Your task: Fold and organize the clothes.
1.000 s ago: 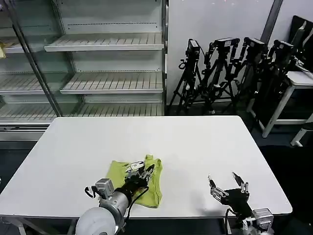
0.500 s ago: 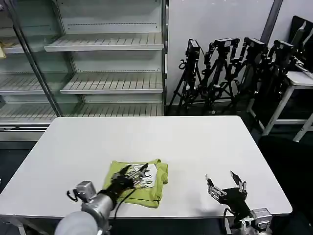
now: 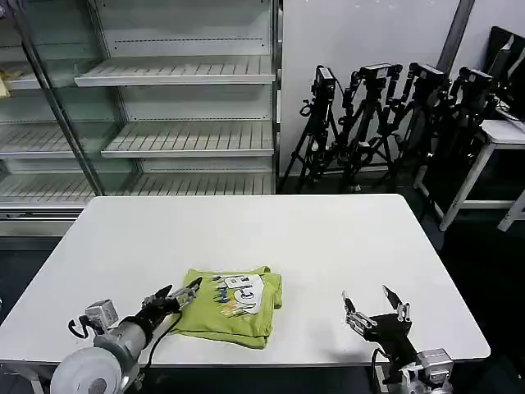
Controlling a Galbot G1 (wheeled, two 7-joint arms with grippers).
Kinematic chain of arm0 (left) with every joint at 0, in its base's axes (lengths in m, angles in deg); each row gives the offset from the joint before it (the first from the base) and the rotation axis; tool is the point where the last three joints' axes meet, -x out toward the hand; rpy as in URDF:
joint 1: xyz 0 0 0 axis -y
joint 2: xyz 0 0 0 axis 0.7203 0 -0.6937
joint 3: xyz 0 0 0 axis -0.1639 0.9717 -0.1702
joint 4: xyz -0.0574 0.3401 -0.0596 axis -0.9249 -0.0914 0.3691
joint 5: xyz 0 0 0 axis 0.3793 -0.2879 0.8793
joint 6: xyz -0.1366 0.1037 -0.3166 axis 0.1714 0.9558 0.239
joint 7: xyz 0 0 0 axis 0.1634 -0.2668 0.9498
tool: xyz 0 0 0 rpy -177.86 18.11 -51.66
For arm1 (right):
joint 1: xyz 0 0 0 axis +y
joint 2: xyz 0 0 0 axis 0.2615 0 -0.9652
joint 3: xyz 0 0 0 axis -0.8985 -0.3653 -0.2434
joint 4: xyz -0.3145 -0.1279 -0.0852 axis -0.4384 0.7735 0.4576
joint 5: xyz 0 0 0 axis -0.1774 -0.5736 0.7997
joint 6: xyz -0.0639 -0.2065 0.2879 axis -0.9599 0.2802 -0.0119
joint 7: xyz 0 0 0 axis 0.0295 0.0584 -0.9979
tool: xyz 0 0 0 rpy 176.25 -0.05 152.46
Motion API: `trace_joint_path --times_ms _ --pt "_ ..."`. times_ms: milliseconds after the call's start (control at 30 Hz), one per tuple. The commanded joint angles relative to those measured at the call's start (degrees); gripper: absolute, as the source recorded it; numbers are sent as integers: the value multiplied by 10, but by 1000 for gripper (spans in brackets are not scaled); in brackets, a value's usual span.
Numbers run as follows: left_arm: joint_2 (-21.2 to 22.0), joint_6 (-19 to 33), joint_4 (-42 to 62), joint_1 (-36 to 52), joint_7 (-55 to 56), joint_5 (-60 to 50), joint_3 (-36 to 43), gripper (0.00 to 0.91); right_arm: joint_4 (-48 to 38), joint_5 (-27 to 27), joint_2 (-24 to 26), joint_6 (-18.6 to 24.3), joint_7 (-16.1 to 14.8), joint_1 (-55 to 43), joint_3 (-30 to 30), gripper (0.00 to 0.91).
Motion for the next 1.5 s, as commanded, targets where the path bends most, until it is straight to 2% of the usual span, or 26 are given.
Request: trace_joint_path --times_ms 33,333,367,400,433,467,500,1300,1500 --pt "7 -5 65 4 -22 21 -4 907 3 -1 -1 0 -1 3 7 907" --pt "39 -5 82 12 -42 -22 41 907 12 1 2 -1 0 11 20 907" --pt "38 -5 83 11 -43 -21 43 877 14 1 2 -1 0 12 21 907" --pt "37 -4 82 11 -44 -21 44 484 15 2 0 -2 1 12 23 907" --pt "37 -4 81 11 -45 -21 45 252 16 3 -1 -2 1 13 24 907" --pt "38 -4 80 11 -46 -19 45 60 17 2 -3 -3 1 14 24 907" --pt "38 -2 79 11 -46 -17 46 30 17 2 -5 -3 2 15 24 907" --pt "69 14 60 9 -40 60 13 20 39 0 -14 -4 6 36 33 907" --pt "49 12 47 7 -34 92 -35 20 40 0 -18 -3 6 37 33 907"
